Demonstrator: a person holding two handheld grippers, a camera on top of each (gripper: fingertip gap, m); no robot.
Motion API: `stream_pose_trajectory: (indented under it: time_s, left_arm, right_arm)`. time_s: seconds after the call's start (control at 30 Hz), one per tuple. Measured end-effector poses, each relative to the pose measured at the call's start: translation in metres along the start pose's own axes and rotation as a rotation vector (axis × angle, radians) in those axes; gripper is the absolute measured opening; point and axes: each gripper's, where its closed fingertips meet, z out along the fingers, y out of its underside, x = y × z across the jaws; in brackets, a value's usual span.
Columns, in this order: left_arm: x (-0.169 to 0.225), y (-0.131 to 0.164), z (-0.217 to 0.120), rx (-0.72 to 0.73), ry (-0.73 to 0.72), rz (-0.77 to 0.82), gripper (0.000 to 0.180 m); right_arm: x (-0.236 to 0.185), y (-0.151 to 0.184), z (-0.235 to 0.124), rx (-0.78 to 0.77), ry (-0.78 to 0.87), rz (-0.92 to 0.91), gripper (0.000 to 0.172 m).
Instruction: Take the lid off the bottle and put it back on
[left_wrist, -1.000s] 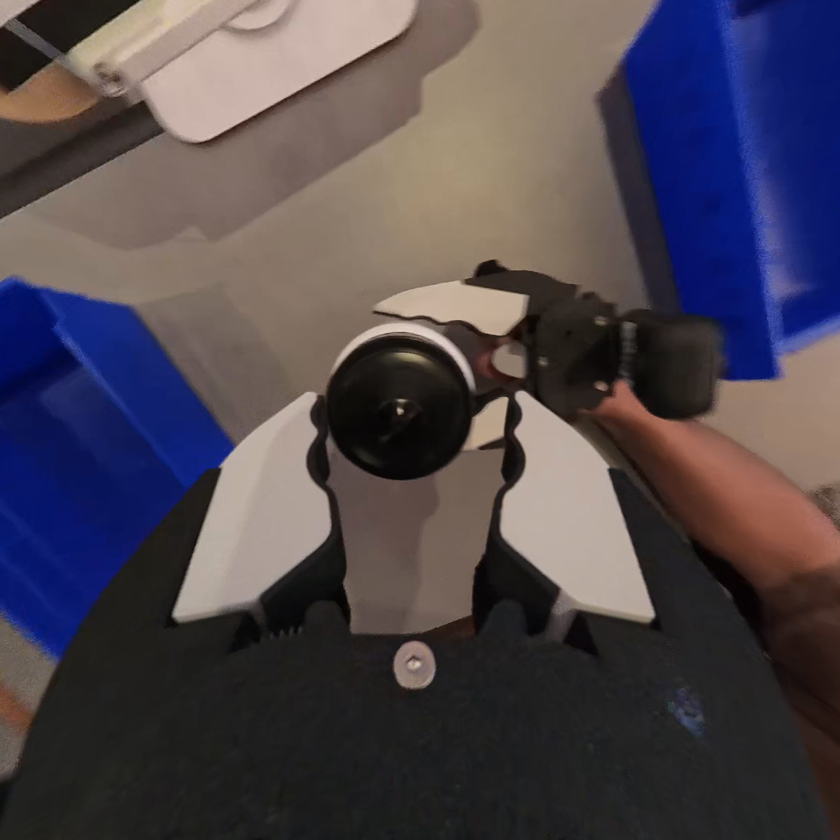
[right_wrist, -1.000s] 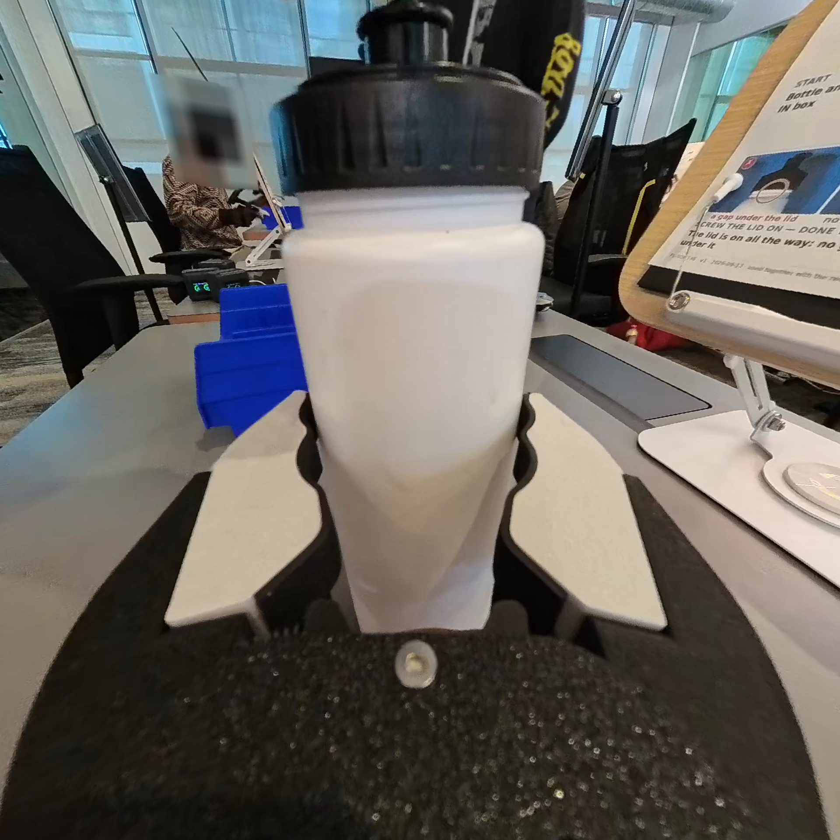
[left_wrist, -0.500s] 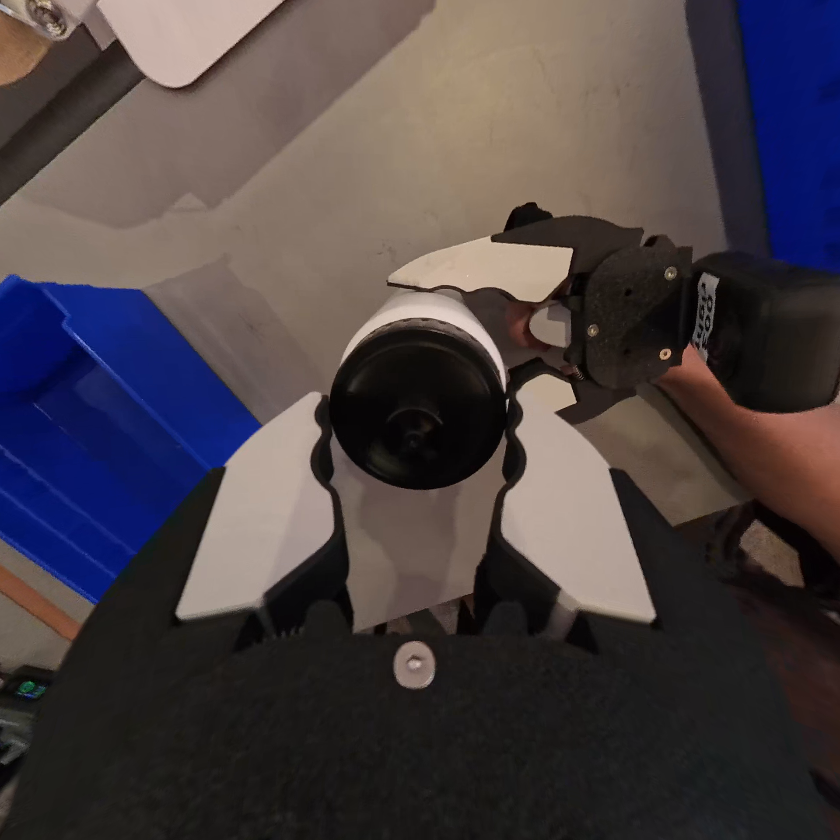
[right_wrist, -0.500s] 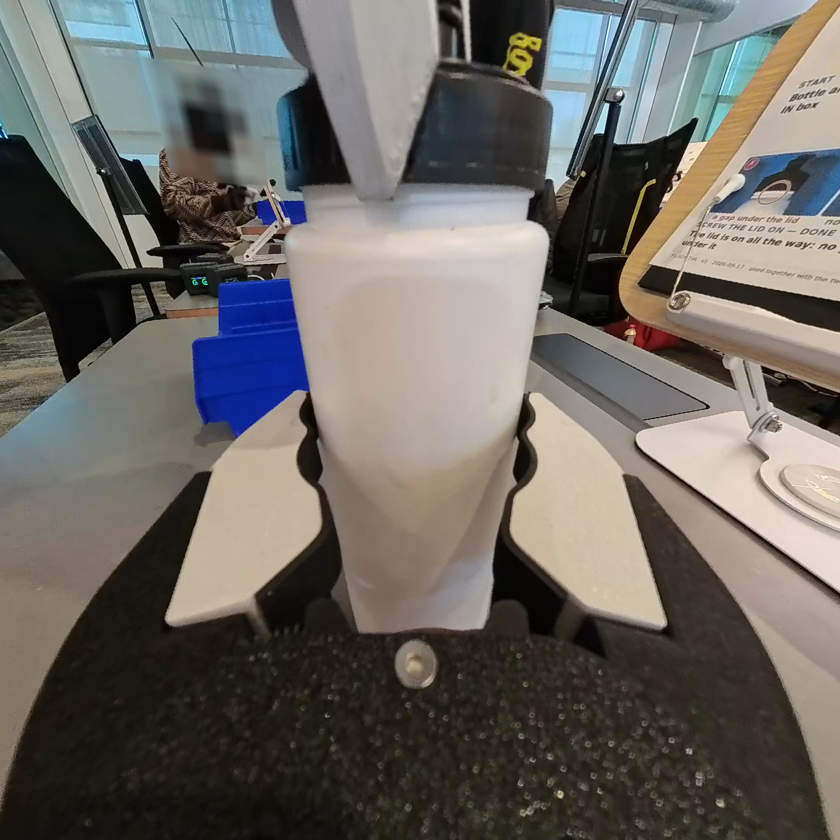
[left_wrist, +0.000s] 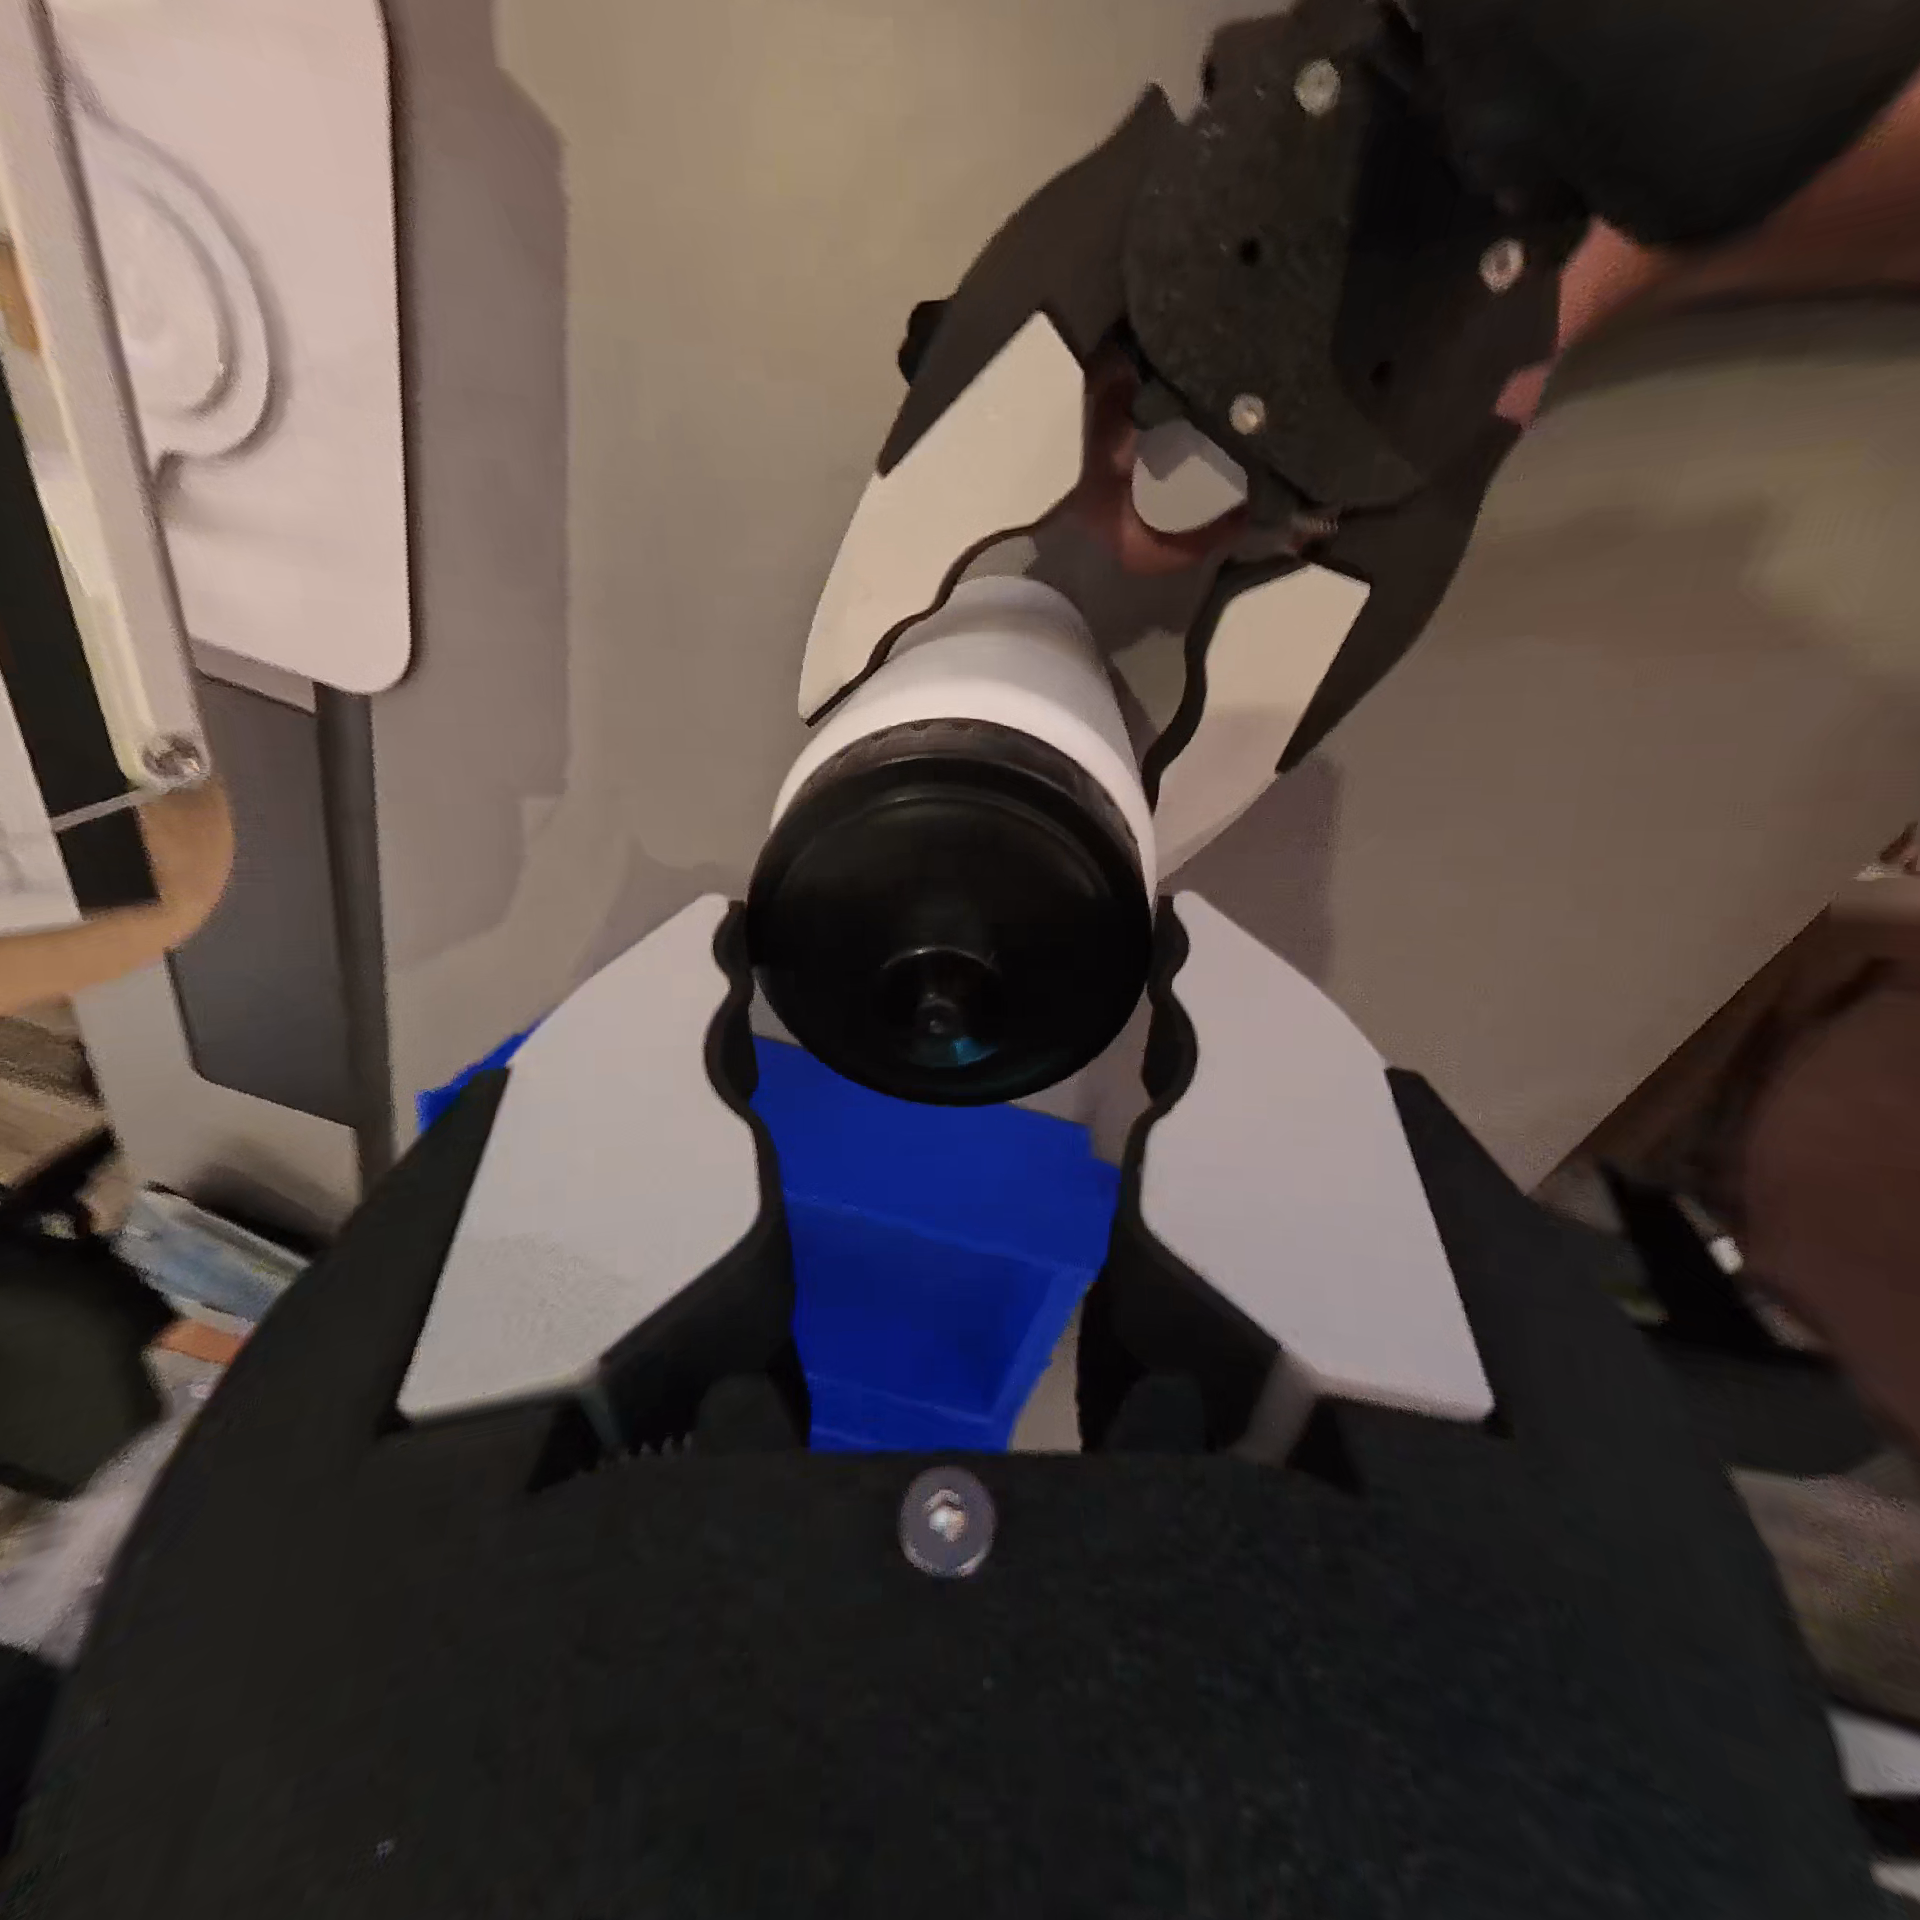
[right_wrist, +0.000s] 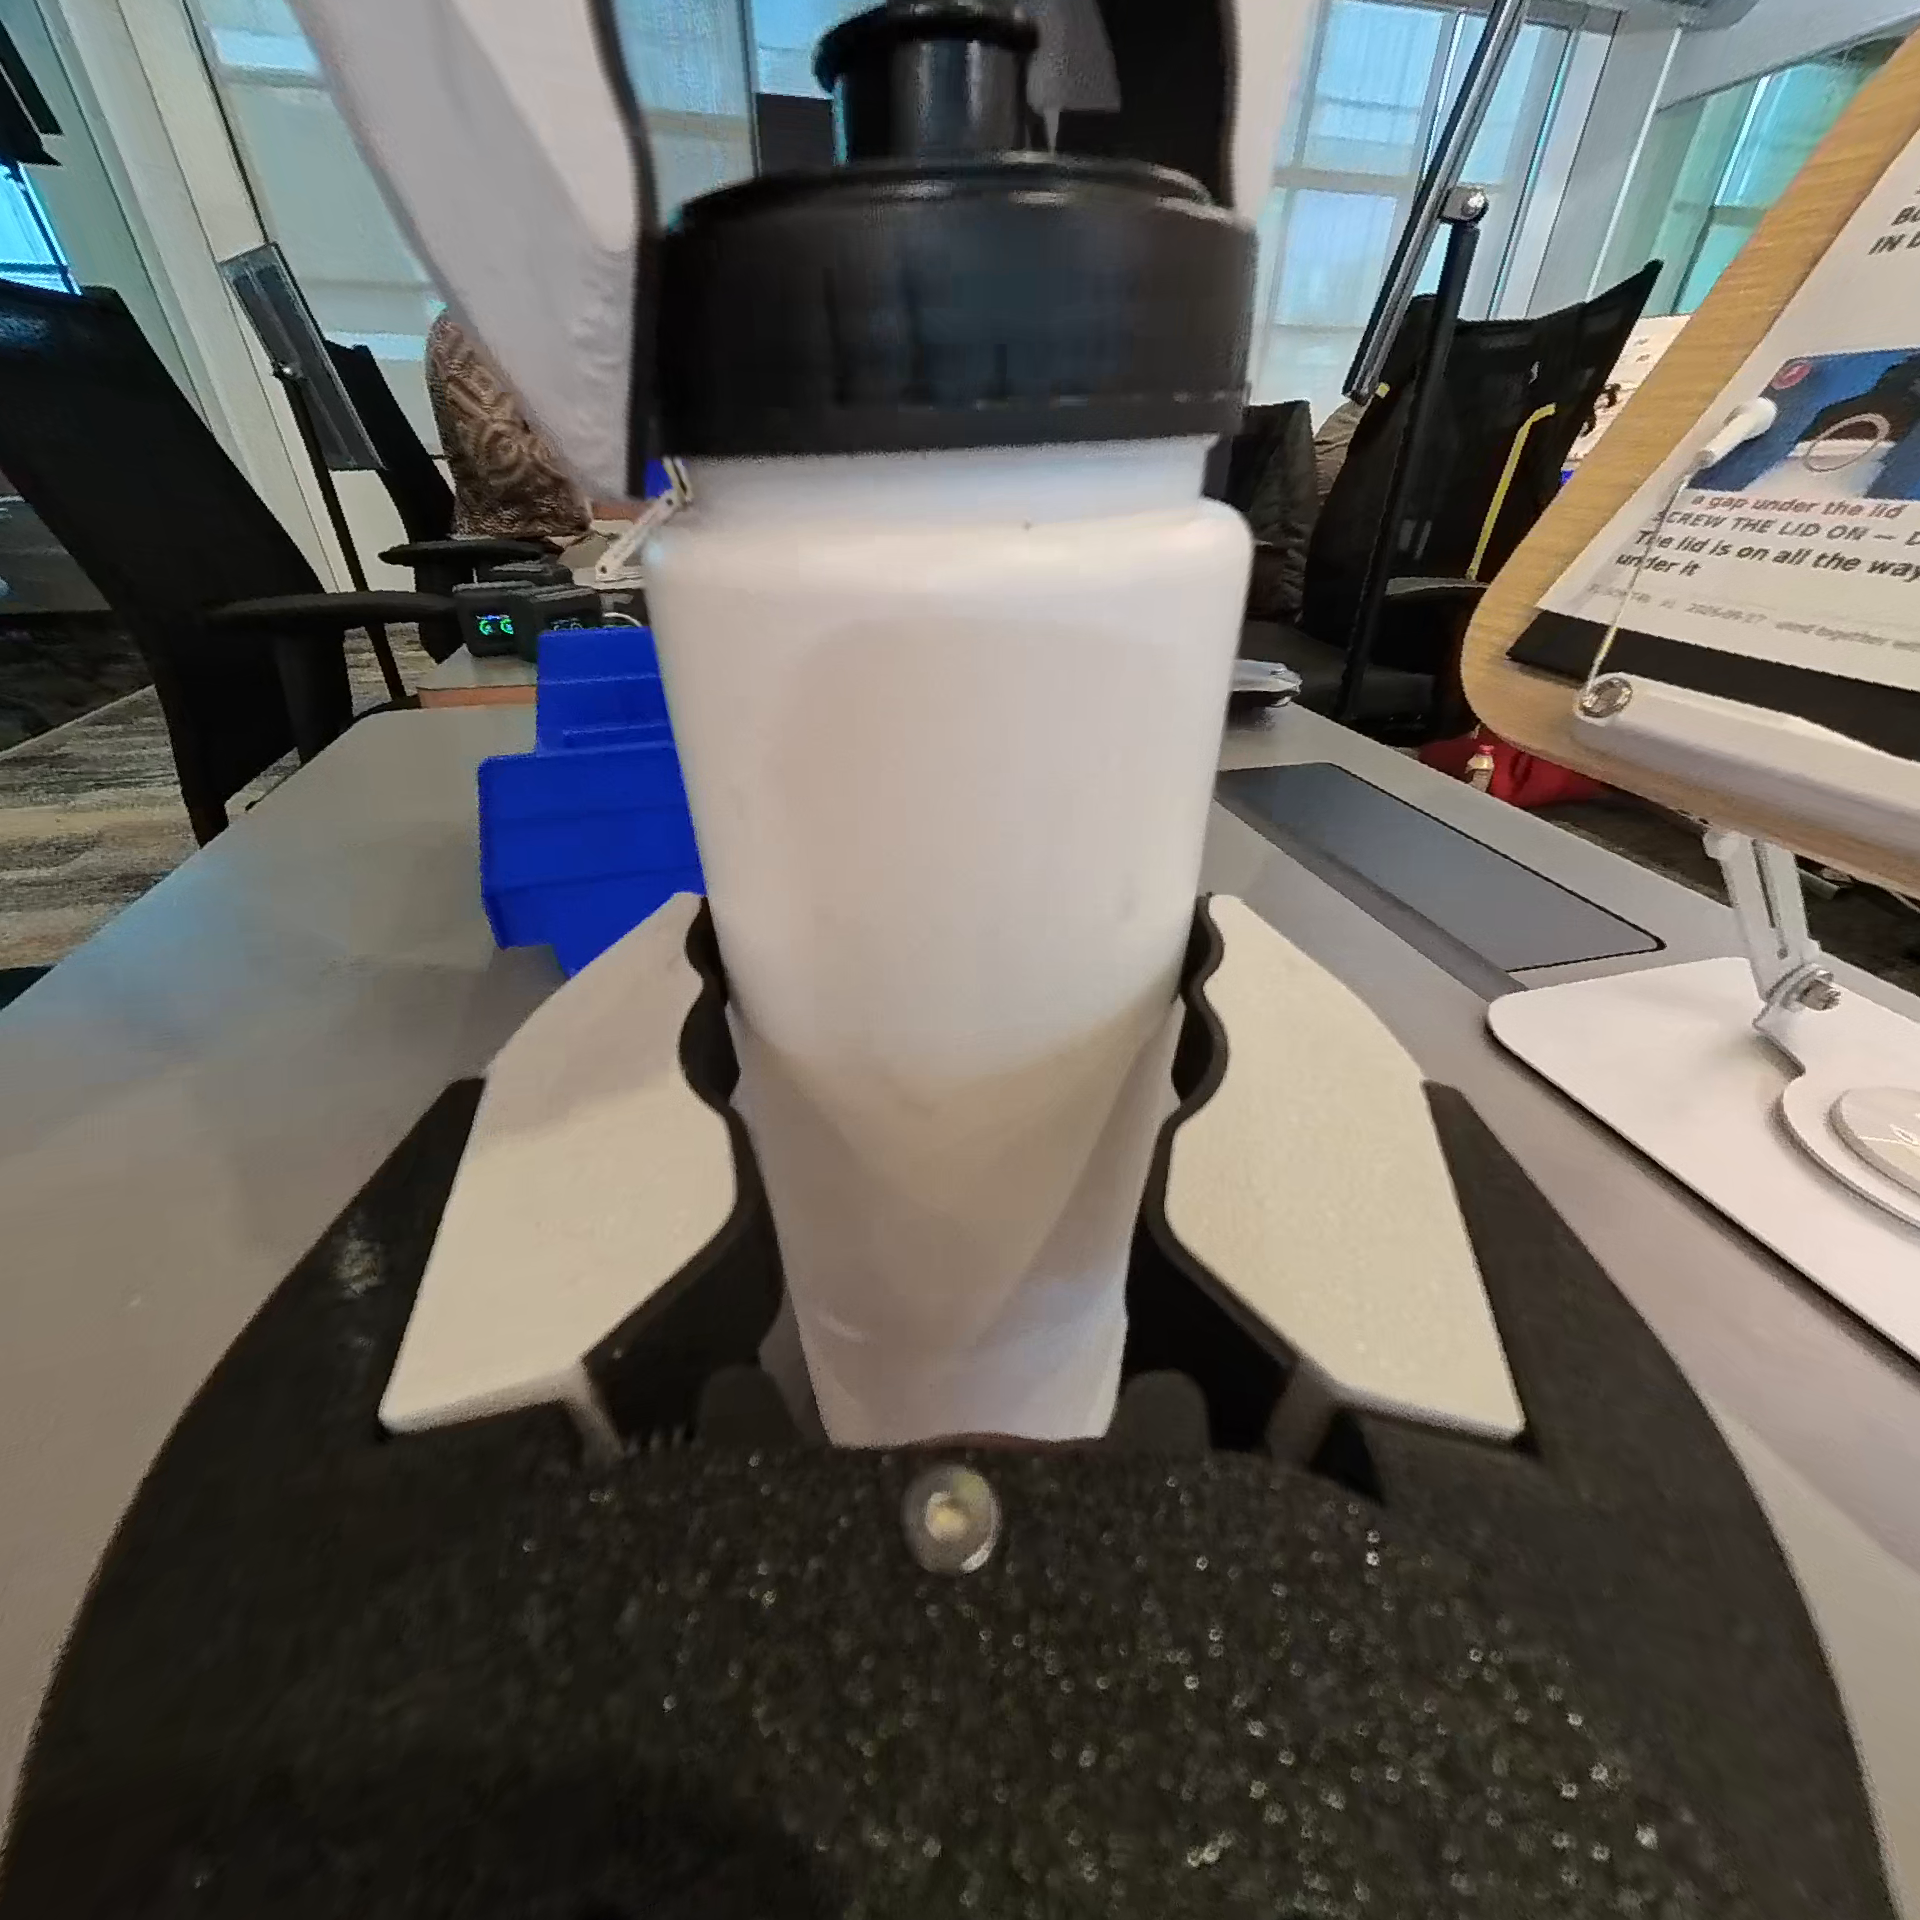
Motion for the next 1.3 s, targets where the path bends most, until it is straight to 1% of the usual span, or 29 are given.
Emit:
stream_pose_trajectory:
  time_s: [0.13, 0.23, 0.4, 0.57, 0.77, 0.83, 0.87, 0.93, 1.0, 1.07, 1.13, 1.17, 1.23, 1.27, 1.3]
  left_arm:
    - [-0.001, 0.003, 0.0, -0.039, 0.006, 0.22, 0.073]
    - [-0.002, 0.003, 0.0, -0.053, 0.005, 0.421, 0.073]
    - [-0.008, 0.005, 0.0, -0.127, -0.022, 0.72, 0.073]
    - [-0.01, 0.004, 0.0, -0.16, -0.096, 1.058, 0.072]
    - [-0.016, -0.002, -0.001, -0.214, -0.231, 1.472, 0.072]
    - [-0.019, -0.004, -0.002, -0.225, -0.265, 1.543, 0.073]
    - [-0.02, -0.005, -0.003, -0.239, -0.277, 1.528, 0.073]
    - [-0.021, -0.008, -0.008, -0.263, -0.262, 1.43, 0.071]
    - [-0.013, -0.014, -0.018, -0.2, -0.218, 1.333, 0.073]
    - [-0.006, -0.013, -0.032, -0.144, -0.161, 1.216, 0.073]
    - [-0.002, -0.01, -0.043, -0.1, -0.111, 1.004, 0.088]
    - [0.002, -0.009, -0.047, -0.064, -0.078, 0.877, 0.091]
    - [0.008, -0.009, -0.054, 0.024, -0.03, 0.601, 0.091]
    - [0.012, -0.009, -0.057, 0.063, -0.001, 0.465, 0.095]
    - [0.013, -0.009, -0.058, 0.101, 0.012, 0.326, 0.094]
  right_arm:
    - [-0.002, 0.0, 0.002, 0.008, -0.013, 0.011, 0.083]
    - [-0.002, 0.0, 0.001, 0.012, -0.02, 0.02, 0.083]
    - [0.0, 0.0, 0.002, 0.021, -0.022, 0.045, 0.083]
    - [0.0, 0.0, 0.002, 0.022, -0.019, 0.049, 0.083]
    - [0.001, -0.001, 0.001, 0.034, -0.014, 0.061, 0.083]
    - [0.002, -0.001, 0.0, 0.034, -0.015, 0.069, 0.083]
    - [0.003, -0.001, 0.0, 0.035, -0.012, 0.073, 0.083]
    - [0.005, -0.002, -0.001, 0.045, -0.011, 0.089, 0.083]
    - [0.006, -0.002, -0.003, 0.044, -0.011, 0.087, 0.083]
    - [0.005, -0.002, -0.003, 0.033, -0.008, 0.078, 0.083]
    - [0.002, -0.001, 0.0, 0.022, -0.001, 0.057, 0.083]
    - [0.0, 0.0, 0.002, 0.014, 0.005, 0.044, 0.083]
    - [-0.001, 0.0, 0.004, 0.01, 0.018, 0.04, 0.083]
    - [-0.001, 0.0, 0.004, 0.011, 0.023, 0.04, 0.083]
    - [-0.001, 0.0, 0.005, 0.009, 0.029, 0.037, 0.083]
